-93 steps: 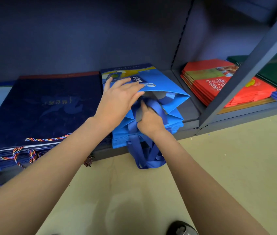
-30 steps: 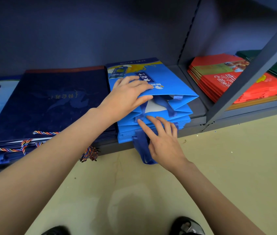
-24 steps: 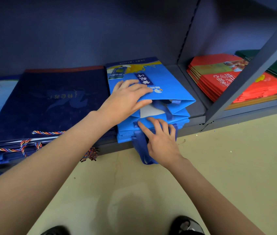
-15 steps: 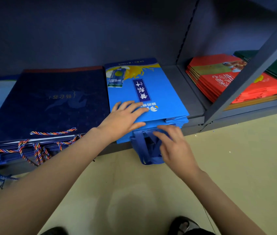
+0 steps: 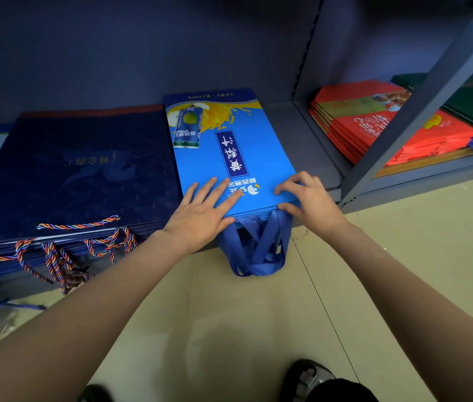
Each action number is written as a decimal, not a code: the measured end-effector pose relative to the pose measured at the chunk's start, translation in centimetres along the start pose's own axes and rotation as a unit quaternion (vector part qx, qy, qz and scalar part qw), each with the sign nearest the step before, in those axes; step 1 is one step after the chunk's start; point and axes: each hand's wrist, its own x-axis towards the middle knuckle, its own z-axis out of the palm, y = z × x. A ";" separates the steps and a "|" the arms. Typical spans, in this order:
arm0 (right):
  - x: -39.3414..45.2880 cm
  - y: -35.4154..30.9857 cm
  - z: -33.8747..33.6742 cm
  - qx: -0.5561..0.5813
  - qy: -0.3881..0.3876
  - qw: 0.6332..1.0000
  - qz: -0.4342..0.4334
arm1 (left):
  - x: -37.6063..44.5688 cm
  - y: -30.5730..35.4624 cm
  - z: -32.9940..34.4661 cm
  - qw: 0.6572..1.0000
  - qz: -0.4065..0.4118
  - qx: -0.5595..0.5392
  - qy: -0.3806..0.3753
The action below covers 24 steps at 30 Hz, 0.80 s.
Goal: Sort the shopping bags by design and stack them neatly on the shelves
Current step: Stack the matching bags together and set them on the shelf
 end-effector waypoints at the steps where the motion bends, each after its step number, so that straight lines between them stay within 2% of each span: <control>1: 0.0 0.1 0.0 0.001 -0.004 1.000 0.003 | 0.1 -0.1 -0.2 1.000 0.000 0.005 -0.003; 3: -0.1 0.1 0.2 0.016 0.012 1.000 0.013 | 0.1 -0.3 -0.8 1.000 0.005 0.016 -0.010; 6: -0.8 0.3 0.4 0.071 0.111 0.990 0.051 | 0.1 -0.6 -1.7 0.999 0.019 0.034 -0.005; 9: -2.5 -0.5 0.9 0.203 0.201 0.941 0.180 | 0.0 -0.7 -1.9 0.999 0.014 0.038 -0.001; 11: -3.8 -1.6 2.1 0.288 0.204 0.902 0.248 | -0.1 -0.6 -2.1 0.999 0.014 0.052 -0.002; 13: -4.4 -2.6 3.7 0.350 0.169 0.882 0.267 | 0.1 -0.5 -2.5 0.999 0.012 0.030 0.005; 17: -3.7 -3.9 4.7 0.382 0.157 0.852 0.322 | 1.0 -0.8 -3.9 0.998 0.001 -0.061 0.018; 19: -3.8 -3.3 4.1 0.370 0.172 0.851 0.330 | 1.3 -0.9 -4.5 0.997 0.014 -0.072 0.021; 21: -4.0 -2.2 3.4 0.349 0.185 0.866 0.307 | 1.4 -1.3 -4.8 0.997 0.025 -0.072 0.032; 24: -3.7 -1.1 2.2 0.332 0.194 0.888 0.252 | 1.1 -1.8 -5.1 0.988 0.078 -0.056 0.124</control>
